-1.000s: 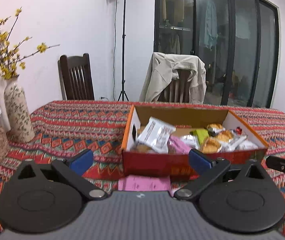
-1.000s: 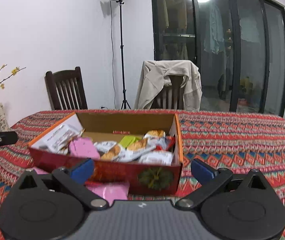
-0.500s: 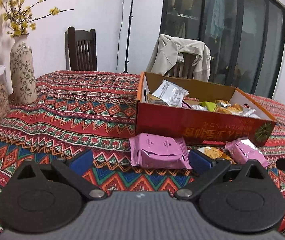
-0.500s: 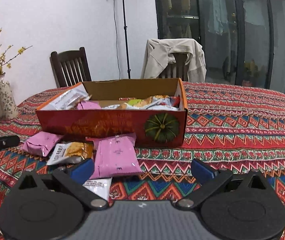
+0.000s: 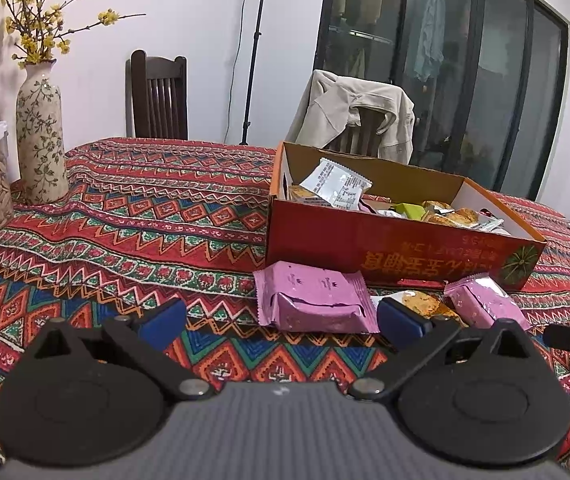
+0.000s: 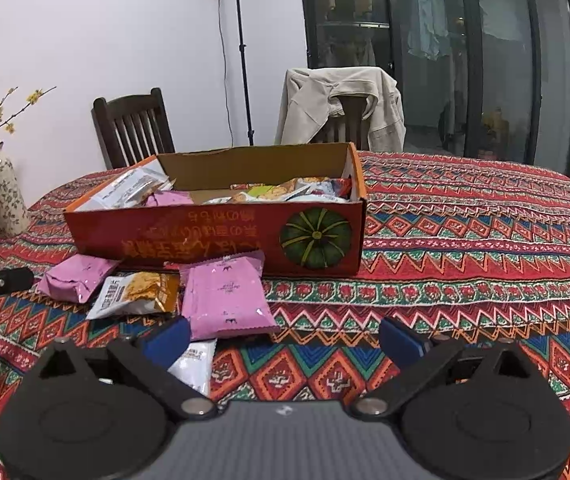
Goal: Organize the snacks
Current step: 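Grasp a pink packet with the right tool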
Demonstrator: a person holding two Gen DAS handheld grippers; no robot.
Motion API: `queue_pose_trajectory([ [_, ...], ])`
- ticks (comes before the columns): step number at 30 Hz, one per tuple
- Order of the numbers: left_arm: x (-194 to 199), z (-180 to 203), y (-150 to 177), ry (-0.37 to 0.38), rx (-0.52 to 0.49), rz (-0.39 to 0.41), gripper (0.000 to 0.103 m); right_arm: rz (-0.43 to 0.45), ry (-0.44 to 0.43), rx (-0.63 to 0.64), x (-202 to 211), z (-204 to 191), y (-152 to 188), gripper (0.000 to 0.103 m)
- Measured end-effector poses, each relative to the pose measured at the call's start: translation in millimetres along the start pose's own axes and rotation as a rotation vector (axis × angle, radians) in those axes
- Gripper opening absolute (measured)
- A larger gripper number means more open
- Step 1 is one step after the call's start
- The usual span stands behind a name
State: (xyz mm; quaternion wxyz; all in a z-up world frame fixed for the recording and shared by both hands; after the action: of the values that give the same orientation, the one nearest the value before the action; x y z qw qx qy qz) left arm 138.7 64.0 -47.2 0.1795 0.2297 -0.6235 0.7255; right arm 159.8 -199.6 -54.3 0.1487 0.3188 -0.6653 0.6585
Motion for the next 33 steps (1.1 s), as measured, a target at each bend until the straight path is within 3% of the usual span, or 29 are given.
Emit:
queue_pose_trajectory([
  [7, 0.7, -2.4, 0.2, 0.007, 0.016, 0.001, 0.103, -0.043, -0.021, 0.082, -18.7, -20.3, -14.7, 0.092],
  [12, -1.2, -5.2, 0.5, 0.01, 0.031, -0.008, 0.103, -0.108, -0.018, 0.119, -57.0, -32.3, -26.7, 0.092],
  [15, -2.5, -5.7, 1.1, 0.013, 0.034, -0.015, 0.103, -0.133, -0.024, 0.121, -74.7, -36.8, -24.8, 0.079],
  [16, -2.9, -5.7, 1.3, 0.016, 0.035, -0.017, 0.103, -0.139, -0.035, 0.119, -77.4, -37.9, -22.6, 0.068],
  [17, -3.3, -5.8, 1.6, 0.018, 0.036, -0.019, 0.103, -0.132, -0.031, 0.125, -77.1, -38.8, -21.0, 0.062],
  [19, -4.0, -6.0, 1.8, 0.021, 0.038, -0.022, 0.103, -0.116, -0.029, 0.128, -71.6, -38.8, -19.9, 0.061],
  [25, -3.9, -7.0, 1.8, 0.02, 0.046, -0.021, 0.103, -0.017, -0.033, 0.107, -43.1, -33.7, -26.7, 0.061],
  [33, -3.4, -7.8, 2.1, 0.015, 0.048, -0.018, 0.103, 0.02, -0.022, 0.081, -19.2, -17.2, -17.7, 0.061],
])
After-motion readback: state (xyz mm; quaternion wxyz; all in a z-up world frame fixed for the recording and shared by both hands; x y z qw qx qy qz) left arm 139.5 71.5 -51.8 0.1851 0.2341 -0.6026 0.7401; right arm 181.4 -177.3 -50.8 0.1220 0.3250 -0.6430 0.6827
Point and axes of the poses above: each gripper's, at about its wrist camera, not at the fingertips, and x roughly against the way its jaws point, z to its right, y to its underside, the point moved 8 cm from there along -x, roughly the way its jaws point, and after that the axes turned 4 degrees about -z, right-handed, at the moved point
